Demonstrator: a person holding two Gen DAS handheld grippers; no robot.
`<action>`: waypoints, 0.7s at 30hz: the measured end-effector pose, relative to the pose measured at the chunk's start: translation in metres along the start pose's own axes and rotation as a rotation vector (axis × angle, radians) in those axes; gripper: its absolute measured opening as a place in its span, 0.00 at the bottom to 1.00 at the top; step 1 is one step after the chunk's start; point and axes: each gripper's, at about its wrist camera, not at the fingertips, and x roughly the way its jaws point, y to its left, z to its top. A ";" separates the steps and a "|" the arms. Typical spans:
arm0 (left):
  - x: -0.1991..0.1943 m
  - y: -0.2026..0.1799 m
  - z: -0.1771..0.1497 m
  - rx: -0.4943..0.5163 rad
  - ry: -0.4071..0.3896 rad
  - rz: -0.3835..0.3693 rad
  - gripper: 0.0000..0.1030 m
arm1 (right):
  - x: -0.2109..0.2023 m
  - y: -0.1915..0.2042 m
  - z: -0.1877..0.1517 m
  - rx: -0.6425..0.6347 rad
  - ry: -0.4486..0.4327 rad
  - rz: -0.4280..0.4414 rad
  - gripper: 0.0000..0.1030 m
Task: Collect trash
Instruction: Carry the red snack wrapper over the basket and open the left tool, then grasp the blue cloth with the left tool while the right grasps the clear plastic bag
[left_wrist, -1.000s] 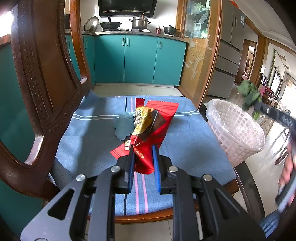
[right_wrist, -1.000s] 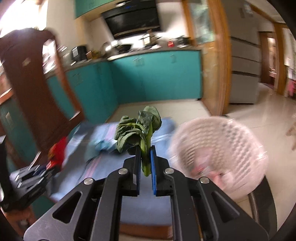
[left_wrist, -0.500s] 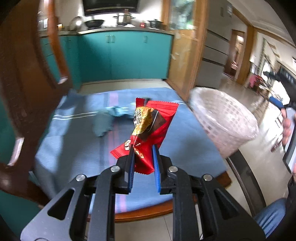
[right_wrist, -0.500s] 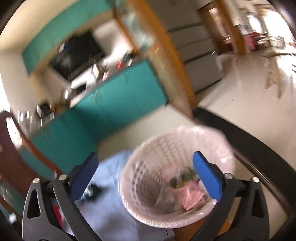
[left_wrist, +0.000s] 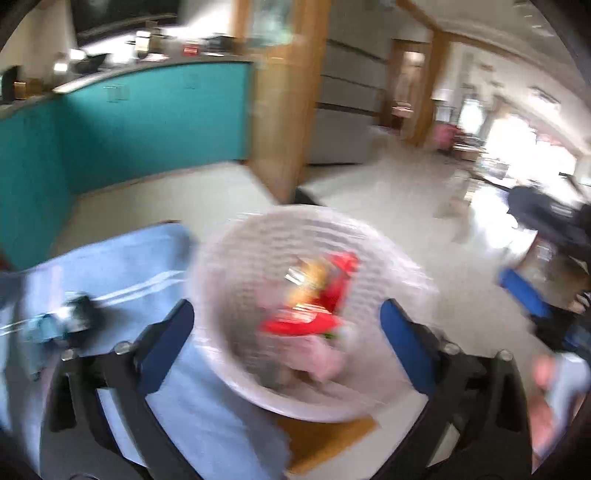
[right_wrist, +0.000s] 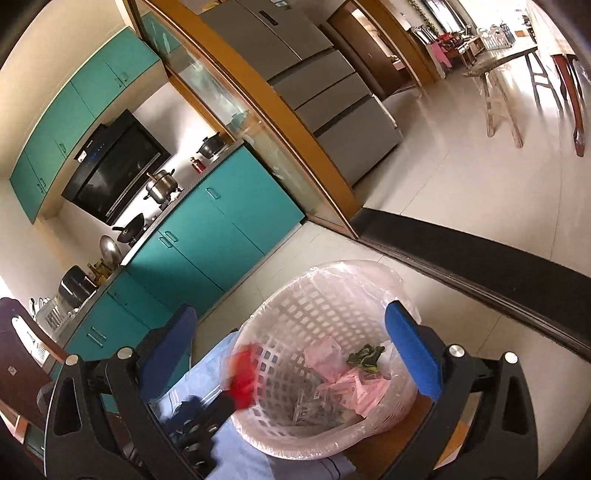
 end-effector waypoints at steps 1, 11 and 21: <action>0.001 0.008 -0.006 -0.011 0.014 0.030 0.97 | 0.001 0.002 -0.001 -0.006 0.005 0.006 0.97; -0.029 0.175 -0.097 -0.125 0.083 0.339 0.97 | 0.007 0.052 -0.034 -0.160 0.108 0.113 0.97; 0.012 0.277 -0.082 -0.201 0.162 0.360 0.77 | 0.024 0.114 -0.091 -0.362 0.237 0.171 0.97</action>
